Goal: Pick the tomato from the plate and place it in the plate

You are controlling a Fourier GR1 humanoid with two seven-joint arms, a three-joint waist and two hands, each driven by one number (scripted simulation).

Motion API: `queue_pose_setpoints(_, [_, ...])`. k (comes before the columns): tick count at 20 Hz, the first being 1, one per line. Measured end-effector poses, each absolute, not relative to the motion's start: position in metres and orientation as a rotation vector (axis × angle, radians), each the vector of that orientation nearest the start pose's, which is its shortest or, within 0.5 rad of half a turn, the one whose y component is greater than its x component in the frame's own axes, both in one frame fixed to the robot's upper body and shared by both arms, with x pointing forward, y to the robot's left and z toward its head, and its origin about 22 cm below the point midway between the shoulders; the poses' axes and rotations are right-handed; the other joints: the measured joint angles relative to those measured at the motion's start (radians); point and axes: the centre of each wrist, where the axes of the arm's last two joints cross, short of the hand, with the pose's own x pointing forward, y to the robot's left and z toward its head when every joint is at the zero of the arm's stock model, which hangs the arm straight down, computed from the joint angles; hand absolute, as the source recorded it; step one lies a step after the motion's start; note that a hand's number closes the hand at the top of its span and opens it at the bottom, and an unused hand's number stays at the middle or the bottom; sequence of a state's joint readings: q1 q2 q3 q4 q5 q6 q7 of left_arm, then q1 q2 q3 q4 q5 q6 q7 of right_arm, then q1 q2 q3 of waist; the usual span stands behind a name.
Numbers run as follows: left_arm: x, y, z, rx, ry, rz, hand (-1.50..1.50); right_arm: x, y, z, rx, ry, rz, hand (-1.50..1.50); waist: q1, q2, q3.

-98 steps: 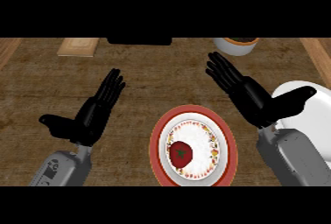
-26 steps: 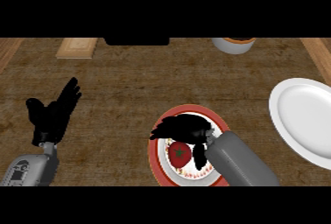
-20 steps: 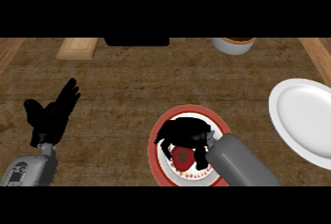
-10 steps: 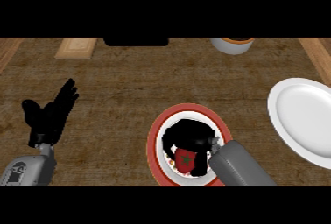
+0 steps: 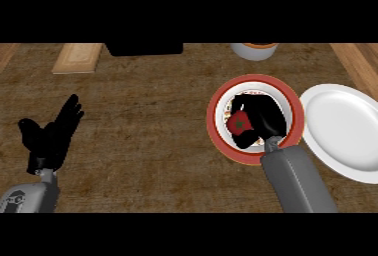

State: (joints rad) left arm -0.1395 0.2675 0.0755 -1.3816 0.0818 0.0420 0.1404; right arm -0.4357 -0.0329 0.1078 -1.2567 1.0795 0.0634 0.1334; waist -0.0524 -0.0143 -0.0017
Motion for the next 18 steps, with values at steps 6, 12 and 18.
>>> queue_pose_setpoints(6, [0.275, 0.296, 0.011, 0.198, -1.390, -0.058, 0.00, 0.339, -0.164, 0.085, -1.260, -1.424, 0.659, 1.50, 0.018, 0.002, 0.000])
queue_pose_setpoints(12, [0.277, 0.288, 0.014, 0.182, -1.398, -0.066, 0.00, 0.325, -0.179, 0.110, -1.424, -1.344, 0.353, 1.50, 0.036, 0.008, 0.001])
queue_pose_setpoints(18, [0.286, 0.294, 0.020, 0.182, -1.403, -0.070, 0.00, 0.313, -0.226, 0.111, -1.452, -1.287, 0.171, 1.50, 0.045, 0.012, 0.002])
